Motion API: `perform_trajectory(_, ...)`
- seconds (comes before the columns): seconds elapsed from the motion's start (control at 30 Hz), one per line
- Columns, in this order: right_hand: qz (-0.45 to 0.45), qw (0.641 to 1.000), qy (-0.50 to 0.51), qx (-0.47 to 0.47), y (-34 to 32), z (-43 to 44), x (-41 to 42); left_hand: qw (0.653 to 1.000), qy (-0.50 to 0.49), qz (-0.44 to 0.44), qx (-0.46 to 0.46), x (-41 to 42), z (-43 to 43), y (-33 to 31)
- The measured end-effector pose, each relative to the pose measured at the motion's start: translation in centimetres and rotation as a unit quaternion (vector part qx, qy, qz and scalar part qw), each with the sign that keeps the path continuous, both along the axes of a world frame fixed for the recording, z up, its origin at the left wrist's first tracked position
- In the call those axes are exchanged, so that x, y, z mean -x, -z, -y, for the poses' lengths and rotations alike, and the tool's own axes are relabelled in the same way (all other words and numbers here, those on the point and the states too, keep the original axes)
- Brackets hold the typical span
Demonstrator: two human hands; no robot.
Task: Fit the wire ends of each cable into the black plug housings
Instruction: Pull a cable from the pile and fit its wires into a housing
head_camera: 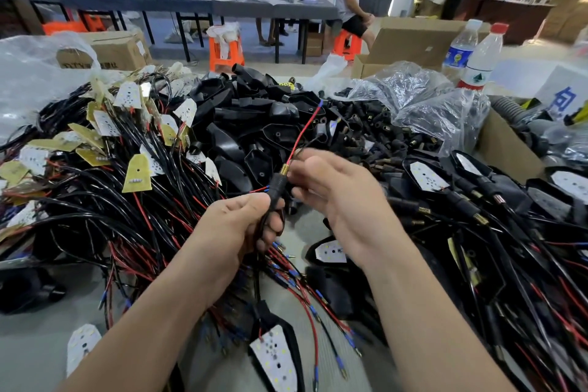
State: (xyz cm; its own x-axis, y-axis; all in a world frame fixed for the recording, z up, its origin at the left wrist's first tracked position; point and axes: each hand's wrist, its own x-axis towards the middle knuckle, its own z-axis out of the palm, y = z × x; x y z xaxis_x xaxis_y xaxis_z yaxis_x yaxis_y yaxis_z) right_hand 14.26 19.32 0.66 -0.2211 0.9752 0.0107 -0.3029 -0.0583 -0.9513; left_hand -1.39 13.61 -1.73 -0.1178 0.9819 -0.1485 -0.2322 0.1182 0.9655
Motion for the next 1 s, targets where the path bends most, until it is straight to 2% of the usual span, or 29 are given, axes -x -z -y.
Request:
perform_trajectory(0.03,0.044,0.998,-0.025,-0.029,0.3,0.3,0.3,1.000,0.004,-0.007,-0.007,0.1,-0.1,0.1)
perform_trajectory(0.1,0.079,0.995,-0.029,-0.055,0.4,0.7,0.9,0.999,0.023,-0.022,-0.022,0.2,-0.1,0.2)
perform_trajectory(0.23,0.054,0.995,0.043,-0.069,0.3,0.6,1.0,0.997,0.052,-0.051,-0.033,-0.1,0.1,0.3)
perform_trajectory(0.3,0.009,0.994,0.089,-0.059,0.2,0.3,0.7,0.995,0.072,-0.060,-0.028,-0.3,0.2,0.3)
perform_trajectory(0.4,-0.105,0.980,0.170,-0.017,-0.3,-0.5,-0.3,0.991,0.097,-0.092,-0.018,-0.5,0.6,0.4)
perform_trajectory(0.53,-0.157,0.963,0.218,0.000,-0.4,-0.8,-1.1,0.987,0.106,-0.118,-0.014,-0.2,0.5,0.5)
perform_trajectory(0.63,-0.099,0.986,0.133,0.009,-0.2,-0.6,-0.6,0.991,0.093,-0.094,0.016,0.0,0.5,0.7)
perform_trajectory(0.73,0.072,0.996,0.012,-0.044,0.0,0.0,-0.1,0.995,0.066,-0.076,0.014,0.0,0.4,0.8)
perform_trajectory(0.8,0.132,0.988,-0.026,-0.072,0.3,0.3,0.2,0.994,0.063,-0.084,-0.002,0.0,0.2,0.8)
perform_trajectory(0.9,0.123,0.989,0.000,-0.076,0.3,0.4,0.6,0.996,0.066,-0.062,-0.012,0.1,0.1,0.8)
perform_trajectory(1.0,0.027,0.995,0.080,-0.044,0.0,-0.2,0.1,0.993,0.113,-0.027,-0.020,0.6,0.3,0.6)
